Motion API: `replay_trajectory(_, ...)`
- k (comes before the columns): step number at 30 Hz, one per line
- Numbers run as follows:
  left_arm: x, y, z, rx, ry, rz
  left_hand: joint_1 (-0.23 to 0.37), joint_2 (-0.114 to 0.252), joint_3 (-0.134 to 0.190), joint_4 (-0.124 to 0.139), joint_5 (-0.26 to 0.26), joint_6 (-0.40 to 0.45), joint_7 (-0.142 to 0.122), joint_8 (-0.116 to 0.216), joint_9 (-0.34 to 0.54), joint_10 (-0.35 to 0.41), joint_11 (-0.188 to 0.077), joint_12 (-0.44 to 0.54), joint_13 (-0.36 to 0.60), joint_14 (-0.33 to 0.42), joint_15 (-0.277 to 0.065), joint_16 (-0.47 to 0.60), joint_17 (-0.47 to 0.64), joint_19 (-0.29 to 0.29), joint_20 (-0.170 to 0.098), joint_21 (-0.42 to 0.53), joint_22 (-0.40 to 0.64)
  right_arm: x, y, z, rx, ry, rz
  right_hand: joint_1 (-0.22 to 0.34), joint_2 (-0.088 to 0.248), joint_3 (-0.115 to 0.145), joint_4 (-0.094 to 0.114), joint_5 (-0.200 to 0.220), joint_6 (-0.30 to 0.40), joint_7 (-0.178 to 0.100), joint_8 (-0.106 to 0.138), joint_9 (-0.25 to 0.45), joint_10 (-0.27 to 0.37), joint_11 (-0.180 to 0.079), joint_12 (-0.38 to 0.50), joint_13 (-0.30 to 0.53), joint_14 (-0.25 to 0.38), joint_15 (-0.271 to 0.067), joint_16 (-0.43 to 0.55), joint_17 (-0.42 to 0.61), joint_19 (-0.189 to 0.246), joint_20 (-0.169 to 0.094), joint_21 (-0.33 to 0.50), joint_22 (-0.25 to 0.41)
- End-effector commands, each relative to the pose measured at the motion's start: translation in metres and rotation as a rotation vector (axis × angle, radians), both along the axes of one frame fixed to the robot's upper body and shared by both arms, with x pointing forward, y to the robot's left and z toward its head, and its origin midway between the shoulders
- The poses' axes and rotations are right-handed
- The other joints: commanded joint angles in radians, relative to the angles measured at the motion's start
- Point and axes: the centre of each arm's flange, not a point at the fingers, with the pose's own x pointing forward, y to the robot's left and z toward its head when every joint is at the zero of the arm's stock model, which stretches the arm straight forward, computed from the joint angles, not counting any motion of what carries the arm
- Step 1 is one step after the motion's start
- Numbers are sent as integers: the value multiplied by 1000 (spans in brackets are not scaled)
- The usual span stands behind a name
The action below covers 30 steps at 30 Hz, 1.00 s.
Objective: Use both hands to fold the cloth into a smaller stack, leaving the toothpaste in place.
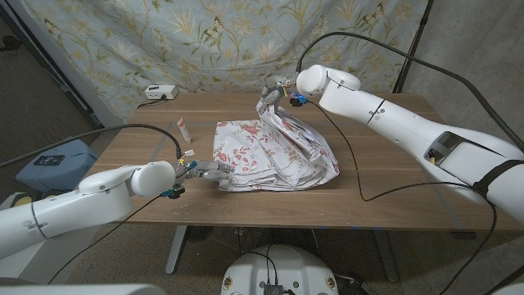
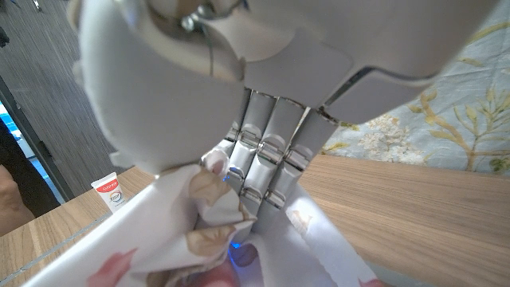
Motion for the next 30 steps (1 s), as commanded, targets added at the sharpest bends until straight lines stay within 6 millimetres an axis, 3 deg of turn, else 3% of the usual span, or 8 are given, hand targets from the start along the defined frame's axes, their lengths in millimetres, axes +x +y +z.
replay_trajectory(1, 1, 2, 0, -2, 1, -2, -2, -1, 2, -4, -1, 7, -1, 3, 2, 9, -2, 1, 3, 11, 1, 0, 2, 5, 1, -2, 3, 3, 19, 1, -15, 14, 27, 15, 2, -5, -2, 4, 2, 3, 2, 3, 9, 4, 0, 2, 9, -24, -1, 4, -2, 3, 9, 3)
replay_trajectory(30, 1, -2, -5, -16, 7, -23, 2, 0, 2, -12, -1, 12, -2, 4, 2, 11, -5, 1, 3, 13, 0, 0, 0, 7, -2, -2, 3, 21, 62, 13, -37, 41, 63, 25, 7, -18, -2, 4, -1, 6, -2, 6, 1, 4, -5, 10, 11, -25, -18, 14, -11, 5, 25, 1)
